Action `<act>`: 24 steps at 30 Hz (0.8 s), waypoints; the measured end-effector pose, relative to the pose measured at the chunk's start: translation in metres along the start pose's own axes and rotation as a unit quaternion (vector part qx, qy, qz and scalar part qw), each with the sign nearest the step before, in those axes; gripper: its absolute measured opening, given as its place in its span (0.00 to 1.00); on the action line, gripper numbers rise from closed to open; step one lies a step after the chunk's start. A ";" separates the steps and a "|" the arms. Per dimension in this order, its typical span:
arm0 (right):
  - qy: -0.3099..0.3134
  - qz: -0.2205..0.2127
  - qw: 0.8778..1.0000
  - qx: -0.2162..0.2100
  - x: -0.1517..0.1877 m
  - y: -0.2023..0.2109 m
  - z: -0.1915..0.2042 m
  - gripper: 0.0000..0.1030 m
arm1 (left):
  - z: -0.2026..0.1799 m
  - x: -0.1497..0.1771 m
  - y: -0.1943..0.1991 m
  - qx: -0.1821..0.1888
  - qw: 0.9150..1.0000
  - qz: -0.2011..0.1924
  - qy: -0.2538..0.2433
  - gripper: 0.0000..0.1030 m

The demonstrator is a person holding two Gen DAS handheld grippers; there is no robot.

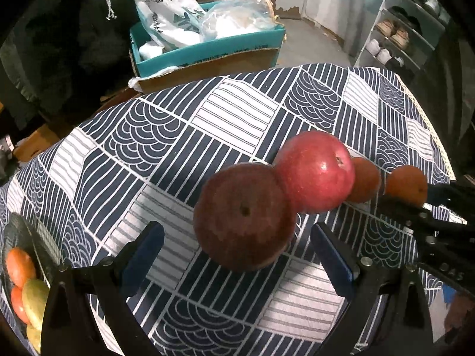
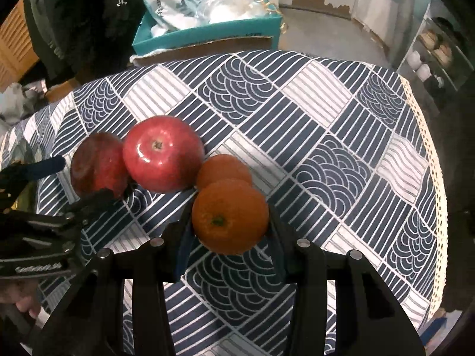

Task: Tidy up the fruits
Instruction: 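Move the left tool onto a red apple while the right tool approaches the tangerines, then close the left tool on the red apple and lift it while the right tool lifts a tangerine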

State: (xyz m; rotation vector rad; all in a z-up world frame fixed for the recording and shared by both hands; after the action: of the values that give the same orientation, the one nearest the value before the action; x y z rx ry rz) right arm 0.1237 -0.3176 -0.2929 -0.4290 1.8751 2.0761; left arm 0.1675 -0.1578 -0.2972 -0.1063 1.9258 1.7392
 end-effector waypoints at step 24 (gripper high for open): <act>-0.008 0.005 1.000 -0.008 -0.005 -0.008 -0.004 0.43 | -0.005 0.000 -0.018 0.029 1.000 0.009 -0.008 0.70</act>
State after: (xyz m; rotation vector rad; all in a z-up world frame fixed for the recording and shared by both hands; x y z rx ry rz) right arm 0.1313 -0.3211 -0.2981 -0.4063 1.8564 2.0951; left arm 0.1728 -0.1650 -0.3130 -0.0537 1.9682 1.6897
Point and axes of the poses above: each gripper's, at about its wrist camera, not at the fingertips, and y roughly against the way its jaws point, z to its left, x to its underside, the point moved 5 cm from there along -y, roughly the way its jaws point, and after that the axes turned 2 degrees about -z, right-handed, at the moved point
